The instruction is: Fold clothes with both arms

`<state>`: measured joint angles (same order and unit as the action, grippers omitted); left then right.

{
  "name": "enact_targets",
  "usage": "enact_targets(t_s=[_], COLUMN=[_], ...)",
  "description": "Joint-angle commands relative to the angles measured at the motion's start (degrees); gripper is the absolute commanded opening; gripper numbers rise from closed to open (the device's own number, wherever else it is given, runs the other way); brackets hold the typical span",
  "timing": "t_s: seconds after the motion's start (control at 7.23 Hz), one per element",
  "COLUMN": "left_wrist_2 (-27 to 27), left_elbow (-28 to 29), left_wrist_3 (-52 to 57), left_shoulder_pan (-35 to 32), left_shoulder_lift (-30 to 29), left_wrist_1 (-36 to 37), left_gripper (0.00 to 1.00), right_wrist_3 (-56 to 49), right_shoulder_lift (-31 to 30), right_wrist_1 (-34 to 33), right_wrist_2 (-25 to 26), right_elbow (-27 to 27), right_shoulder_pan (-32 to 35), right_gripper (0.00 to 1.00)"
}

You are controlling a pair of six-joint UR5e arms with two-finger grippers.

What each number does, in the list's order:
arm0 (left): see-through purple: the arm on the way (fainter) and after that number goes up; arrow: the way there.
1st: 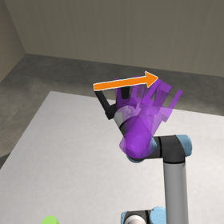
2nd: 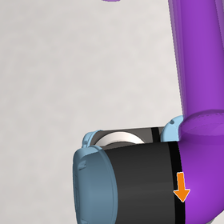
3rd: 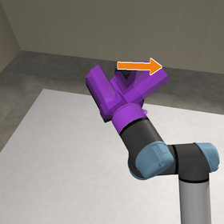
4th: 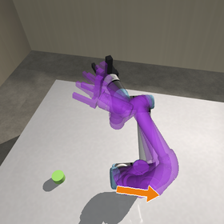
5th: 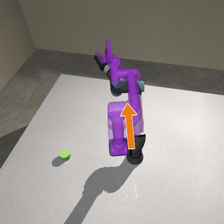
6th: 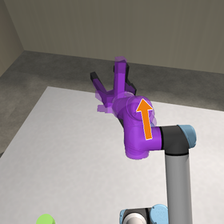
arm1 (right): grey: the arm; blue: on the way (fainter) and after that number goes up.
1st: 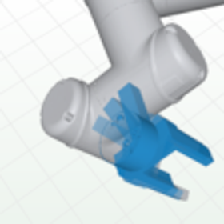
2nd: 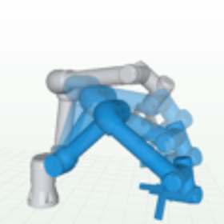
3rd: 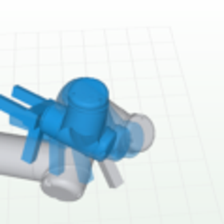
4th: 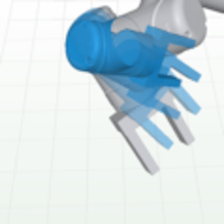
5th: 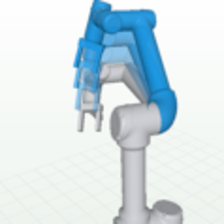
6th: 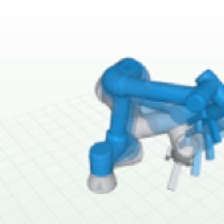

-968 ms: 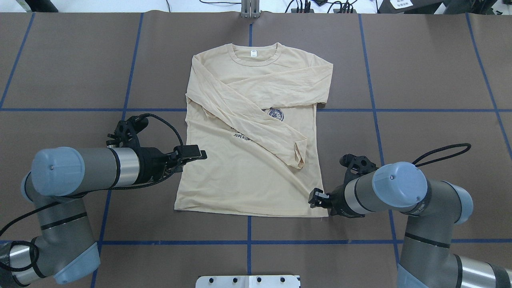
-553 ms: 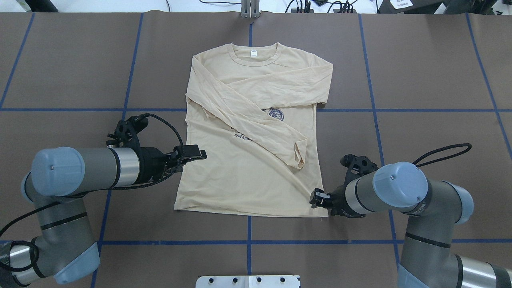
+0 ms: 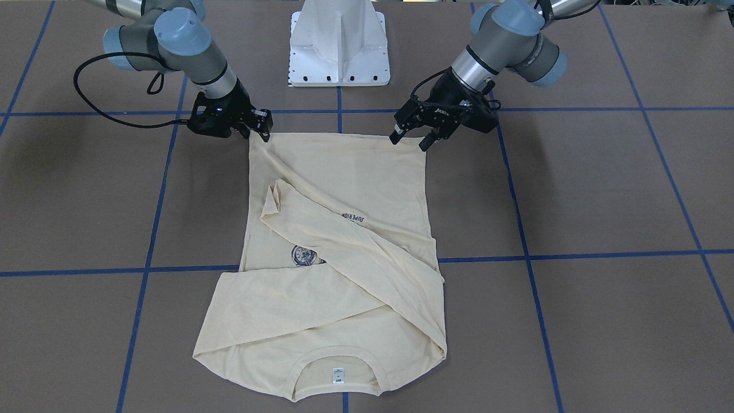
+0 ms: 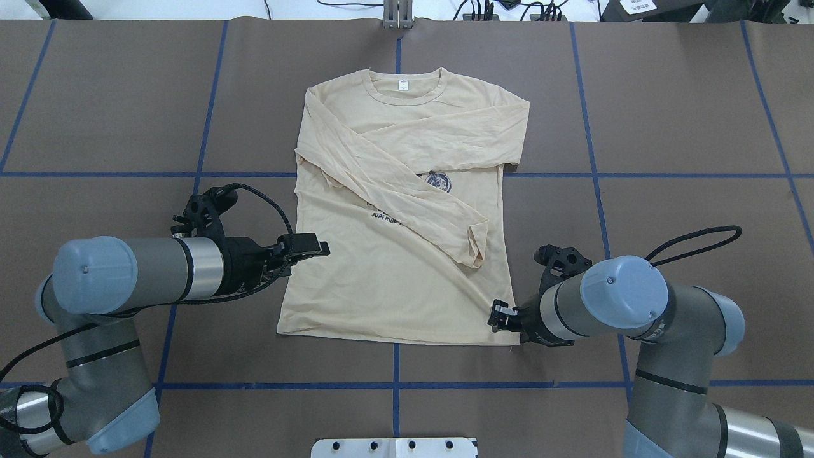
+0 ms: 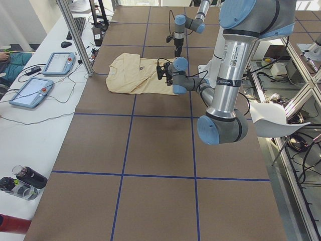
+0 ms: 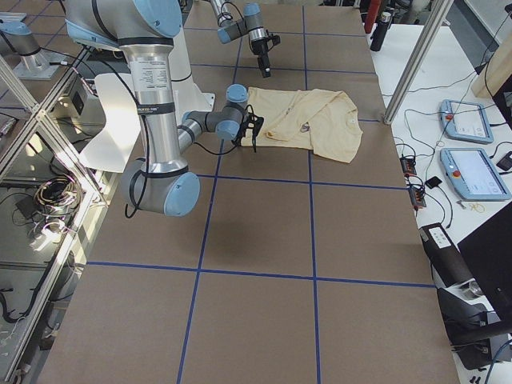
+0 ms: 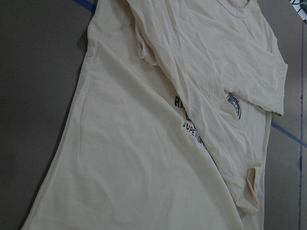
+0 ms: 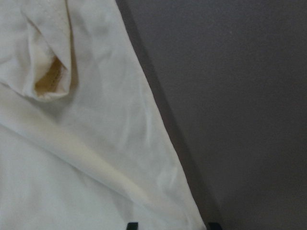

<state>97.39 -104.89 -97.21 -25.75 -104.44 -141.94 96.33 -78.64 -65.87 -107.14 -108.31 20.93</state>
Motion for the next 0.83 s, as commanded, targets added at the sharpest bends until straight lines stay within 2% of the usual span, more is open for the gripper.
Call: enact_targets(t_s=[0.0, 0.28, 0.41, 0.55, 0.69], left_wrist_2=[-0.18, -0.09, -0.09, -0.09, -0.09], left_elbow=[0.21, 0.21, 0.21, 0.21, 0.21], left_wrist_3=[0.0, 0.0, 0.0, 0.0, 0.0], left_shoulder_pan=[0.34, 0.35, 0.35, 0.35, 0.35], left_shoulder_lift=[-0.06, -0.07, -0.15, -0.15, -0.07], left_wrist_1=[0.0, 0.0, 0.0, 0.0, 0.0], left_gripper=[0.99, 0.99, 0.99, 0.99, 0.99], right_wrist_3=[0.0, 0.0, 0.0, 0.0, -0.09], right_shoulder_lift=[0.07, -0.02, 0.07, 0.16, 0.16], right_wrist_1=[-0.67, -0.75, -0.75, -1.62, -1.81], right_wrist_2=[0.0, -0.09, 0.0, 0.0, -0.17], right_elbow=[0.29, 0.29, 0.2, 0.03, -0.15], right_shoulder_pan=[-0.1, -0.1, -0.1, -0.1, -0.1], right_gripper=[0.58, 0.58, 0.48, 0.19, 0.0])
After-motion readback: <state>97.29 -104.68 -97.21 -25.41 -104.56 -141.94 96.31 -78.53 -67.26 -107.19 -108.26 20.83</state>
